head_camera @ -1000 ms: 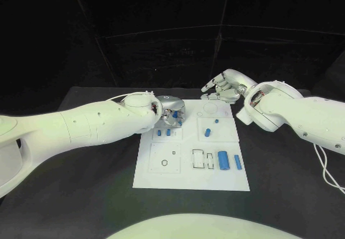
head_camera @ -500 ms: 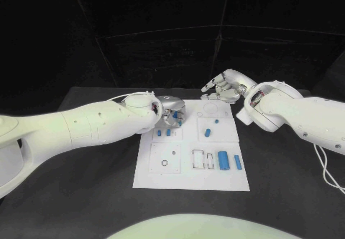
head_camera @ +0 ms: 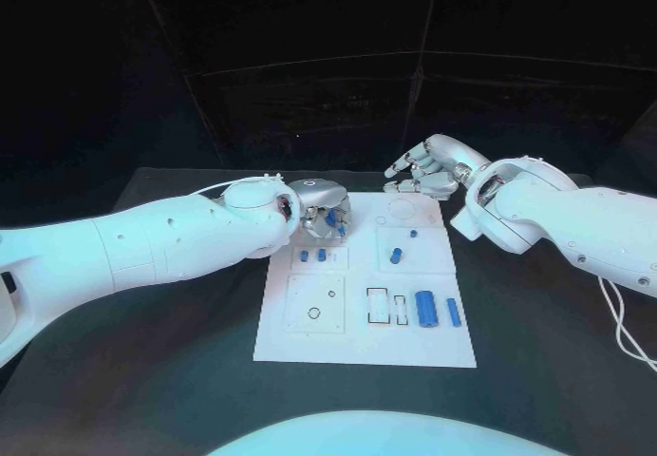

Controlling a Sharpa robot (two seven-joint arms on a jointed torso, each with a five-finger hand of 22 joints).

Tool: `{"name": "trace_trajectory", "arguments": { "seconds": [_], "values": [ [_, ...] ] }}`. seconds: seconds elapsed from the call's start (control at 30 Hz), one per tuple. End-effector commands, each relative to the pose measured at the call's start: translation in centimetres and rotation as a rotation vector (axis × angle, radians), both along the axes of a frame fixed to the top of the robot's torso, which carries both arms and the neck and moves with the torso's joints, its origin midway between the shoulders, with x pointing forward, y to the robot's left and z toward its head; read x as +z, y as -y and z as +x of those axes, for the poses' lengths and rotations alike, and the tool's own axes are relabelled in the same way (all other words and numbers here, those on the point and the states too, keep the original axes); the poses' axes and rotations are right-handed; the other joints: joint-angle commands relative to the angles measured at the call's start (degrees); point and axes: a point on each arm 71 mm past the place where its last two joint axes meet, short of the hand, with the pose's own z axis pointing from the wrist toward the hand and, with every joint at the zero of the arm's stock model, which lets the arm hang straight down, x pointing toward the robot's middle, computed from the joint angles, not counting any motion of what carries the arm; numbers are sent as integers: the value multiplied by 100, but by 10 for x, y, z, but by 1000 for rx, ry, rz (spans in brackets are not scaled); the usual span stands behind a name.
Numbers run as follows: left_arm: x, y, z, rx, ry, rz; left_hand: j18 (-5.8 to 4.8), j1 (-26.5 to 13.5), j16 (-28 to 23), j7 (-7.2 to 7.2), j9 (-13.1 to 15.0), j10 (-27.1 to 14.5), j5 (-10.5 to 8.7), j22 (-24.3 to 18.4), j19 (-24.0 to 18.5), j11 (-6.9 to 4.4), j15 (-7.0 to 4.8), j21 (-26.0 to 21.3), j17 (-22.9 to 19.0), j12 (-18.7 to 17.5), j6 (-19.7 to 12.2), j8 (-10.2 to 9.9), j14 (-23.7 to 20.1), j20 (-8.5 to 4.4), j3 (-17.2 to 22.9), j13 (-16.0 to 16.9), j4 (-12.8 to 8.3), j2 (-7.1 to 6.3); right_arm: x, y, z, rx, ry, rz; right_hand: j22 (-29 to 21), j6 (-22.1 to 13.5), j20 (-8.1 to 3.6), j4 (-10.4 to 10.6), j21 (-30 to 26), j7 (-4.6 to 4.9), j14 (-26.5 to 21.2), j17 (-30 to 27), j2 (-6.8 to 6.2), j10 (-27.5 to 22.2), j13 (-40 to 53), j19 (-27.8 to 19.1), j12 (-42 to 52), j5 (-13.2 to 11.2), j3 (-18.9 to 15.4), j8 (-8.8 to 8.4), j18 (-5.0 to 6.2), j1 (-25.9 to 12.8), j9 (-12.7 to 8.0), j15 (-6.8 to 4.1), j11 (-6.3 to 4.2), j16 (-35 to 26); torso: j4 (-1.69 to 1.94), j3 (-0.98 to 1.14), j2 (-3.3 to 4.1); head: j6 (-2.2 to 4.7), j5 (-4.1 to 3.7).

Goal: Assemble the parts on the task board

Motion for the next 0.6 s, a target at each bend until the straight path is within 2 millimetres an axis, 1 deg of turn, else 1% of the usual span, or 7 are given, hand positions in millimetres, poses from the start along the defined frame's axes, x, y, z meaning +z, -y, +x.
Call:
{"name": "trace_trajectory", "arguments": {
  "seconds": [0.03,0.1,0.13,0.2,0.33,0.47,0.6],
  "values": [
    [7,-6,-2,12,21,-39,-61,-83,24,5,-5,38,-2,24,29,0,0,45,-9,-34,49,-30,86,-1,41,9,7,-11,1,0,0,7,8,1,-2,-16,-2,33,-16,-12,396,595,29,-13,6,-30,30,24,6,29,58,-21,-6,-28,-16,-13,-6,-2,3,5,12],
    [8,-15,-3,30,17,-42,-82,-111,22,2,-4,49,-4,112,56,-2,0,156,-19,-49,57,-39,86,1,49,9,4,-22,1,1,0,4,7,1,-2,-16,-2,33,-16,-12,396,595,29,-13,6,-30,30,24,6,29,58,-21,-6,-28,-16,-13,-9,-2,4,12,15],
    [9,-18,-3,36,15,-43,-84,-115,22,2,-4,50,-4,119,58,-2,0,166,-20,-51,58,-40,86,1,50,9,4,-24,1,2,0,3,8,1,-2,-16,-2,33,-16,-12,396,595,29,-13,6,-30,30,24,6,29,58,-21,-6,-28,-16,-13,-11,1,3,11,16],
    [9,-25,-4,52,13,-42,-86,-130,20,1,-4,55,-5,130,61,-2,0,178,-27,-58,61,-45,85,2,53,10,4,-29,1,2,1,1,8,0,-2,-16,-2,33,-16,-12,396,595,29,-13,6,-30,30,24,6,29,58,-21,-6,-28,-16,-13,-6,2,1,9,5],
    [9,-38,-4,81,-4,-39,-88,-158,21,-2,-3,65,-7,143,62,-4,-1,191,-31,-72,70,-52,85,2,58,11,4,-38,1,3,1,0,7,-1,-2,-16,-2,33,-16,-12,396,595,29,-13,6,-30,30,24,6,29,58,-21,-6,-28,-16,-13,-1,0,6,14,8],
    [7,-44,-4,97,-24,-33,-88,-186,19,-3,-2,73,-9,150,62,-5,-1,197,-40,-85,77,-60,85,2,60,11,6,-48,1,3,1,0,7,-1,-2,-16,-2,33,-16,-12,396,595,29,-13,6,-30,30,24,6,29,58,-21,-6,-28,-16,-13,-4,1,1,10,15],
    [4,-49,-3,108,-43,-23,-87,-217,16,-6,-1,77,-11,154,59,-5,-2,198,-49,-102,80,-70,84,4,60,11,9,-59,1,4,1,-1,7,-1,-2,-16,-2,33,-16,-12,396,595,29,-13,6,-30,30,24,6,29,58,-21,-6,-28,-16,-13,-14,-5,8,10,22]
  ]
}}
